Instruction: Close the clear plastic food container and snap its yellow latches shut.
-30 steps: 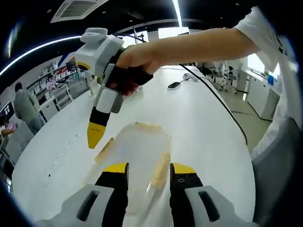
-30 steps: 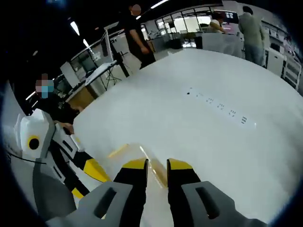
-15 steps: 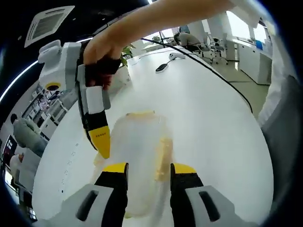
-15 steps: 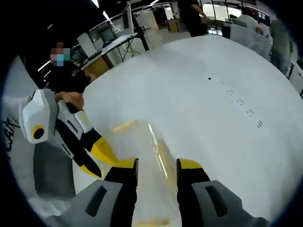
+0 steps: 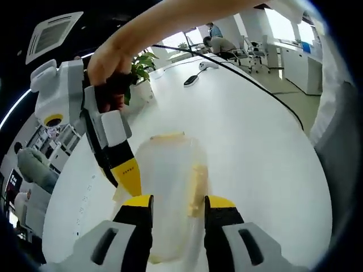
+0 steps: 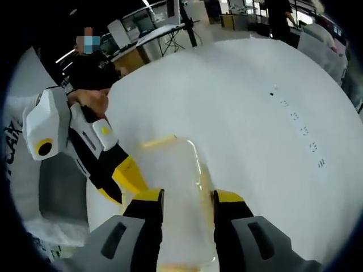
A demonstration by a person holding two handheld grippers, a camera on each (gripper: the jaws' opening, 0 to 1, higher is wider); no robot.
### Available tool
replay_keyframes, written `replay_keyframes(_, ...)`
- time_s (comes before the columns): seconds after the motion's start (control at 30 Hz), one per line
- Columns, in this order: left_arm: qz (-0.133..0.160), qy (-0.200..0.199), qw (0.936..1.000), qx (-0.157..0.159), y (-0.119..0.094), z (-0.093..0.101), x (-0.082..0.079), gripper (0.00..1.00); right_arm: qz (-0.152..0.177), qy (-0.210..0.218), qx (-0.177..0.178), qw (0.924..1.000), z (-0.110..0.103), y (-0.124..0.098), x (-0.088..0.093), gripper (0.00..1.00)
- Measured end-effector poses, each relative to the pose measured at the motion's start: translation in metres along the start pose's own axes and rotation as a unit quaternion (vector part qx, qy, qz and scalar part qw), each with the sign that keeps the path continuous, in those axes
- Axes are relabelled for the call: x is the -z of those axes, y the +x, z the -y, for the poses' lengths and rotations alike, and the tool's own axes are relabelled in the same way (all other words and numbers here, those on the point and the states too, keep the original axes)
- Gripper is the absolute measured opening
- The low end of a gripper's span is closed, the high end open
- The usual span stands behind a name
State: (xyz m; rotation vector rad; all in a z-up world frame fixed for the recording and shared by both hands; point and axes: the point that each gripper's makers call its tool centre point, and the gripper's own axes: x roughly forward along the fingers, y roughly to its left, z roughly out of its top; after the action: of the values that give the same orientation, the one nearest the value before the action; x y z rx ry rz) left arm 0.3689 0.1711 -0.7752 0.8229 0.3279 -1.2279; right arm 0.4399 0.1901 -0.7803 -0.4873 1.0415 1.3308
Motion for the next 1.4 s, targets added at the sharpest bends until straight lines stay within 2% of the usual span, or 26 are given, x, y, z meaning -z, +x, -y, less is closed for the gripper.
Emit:
replay_keyframes(0.1,-0.002,0.002,1.0000,-0.001,0.001,0.000,0.000,0.29,-0.008,-0.016,-0.001,0.9998,-0.005,0.000,0.002,0.31)
replay_keyframes(0.3,-0.003,0.006,1.0000,-0.004,0.001,-0.001,0.000,0.28,-0.017,-0.021,0.001,0.9996,-0.009,-0.003,0.007,0.31)
replay_keyframes(0.6,-0.003,0.017,0.9998,-0.006,0.002,0.000,0.000,0.25,-0.023,-0.004,0.005,0.9997,-0.012,-0.003,0.007,0.30)
replay_keyframes(1.27,0.008,0.034,0.9992,-0.019,0.003,-0.001,0.001,0.23,-0.022,-0.001,0.004,0.9998,-0.009,-0.002,0.006,0.29)
replay_keyframes(1.33,0.009,0.042,0.9989,-0.020,0.004,0.000,0.001,0.23,-0.021,0.000,0.004,0.9998,-0.007,-0.002,0.005,0.29)
replay_keyframes(1.37,0.007,0.055,0.9982,-0.022,0.004,0.000,0.001,0.20,-0.021,0.001,0.004,0.9998,-0.008,-0.003,0.006,0.29)
replay_keyframes(1.4,0.017,0.085,0.9959,-0.028,0.005,-0.001,-0.005,0.21,-0.022,0.002,0.004,0.9997,-0.009,-0.002,0.006,0.29)
